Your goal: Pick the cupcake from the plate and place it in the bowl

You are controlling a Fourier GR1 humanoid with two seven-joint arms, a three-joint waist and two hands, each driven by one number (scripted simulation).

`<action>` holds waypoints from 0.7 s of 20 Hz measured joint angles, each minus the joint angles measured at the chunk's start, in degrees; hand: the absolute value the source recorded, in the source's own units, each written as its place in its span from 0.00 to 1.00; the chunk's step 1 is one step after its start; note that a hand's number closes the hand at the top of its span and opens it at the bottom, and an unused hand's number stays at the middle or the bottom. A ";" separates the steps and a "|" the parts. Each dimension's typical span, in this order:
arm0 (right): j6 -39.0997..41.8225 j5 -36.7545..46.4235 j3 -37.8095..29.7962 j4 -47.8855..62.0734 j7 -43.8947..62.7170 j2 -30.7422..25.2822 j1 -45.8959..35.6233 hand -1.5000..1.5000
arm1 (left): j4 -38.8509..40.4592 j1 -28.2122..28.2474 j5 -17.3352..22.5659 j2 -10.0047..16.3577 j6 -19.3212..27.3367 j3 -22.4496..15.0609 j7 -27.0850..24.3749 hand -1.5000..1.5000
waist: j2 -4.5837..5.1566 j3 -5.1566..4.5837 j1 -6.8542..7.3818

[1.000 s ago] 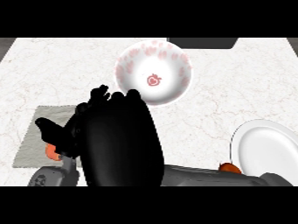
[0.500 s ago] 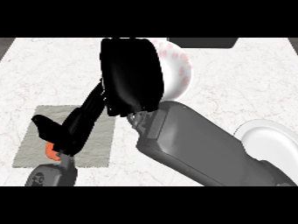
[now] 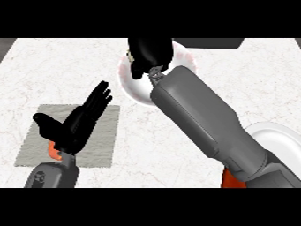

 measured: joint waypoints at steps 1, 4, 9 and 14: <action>-0.79 0.13 -0.77 3.05 -1.65 -0.38 -0.81 1.00 | -0.02 -0.25 -0.13 -0.36 0.07 -0.40 0.19 0.50 | 0.07 0.00 0.13; -0.24 0.26 -1.85 11.44 -2.76 -0.26 -3.51 1.00 | -0.22 -0.63 -0.02 -0.42 -0.06 -0.44 0.57 0.50 | 0.25 -0.02 0.75; -3.03 -2.72 -6.84 22.44 -3.89 -0.07 -5.65 0.00 | -0.31 -0.98 -0.73 -0.82 -0.05 -1.33 0.71 0.50 | 0.65 0.00 1.66; -7.81 -6.93 -12.32 28.14 -12.20 -0.26 -5.94 0.00 | -0.02 -0.91 -0.72 -0.81 -0.39 -1.24 0.26 0.50 | 0.87 0.04 1.90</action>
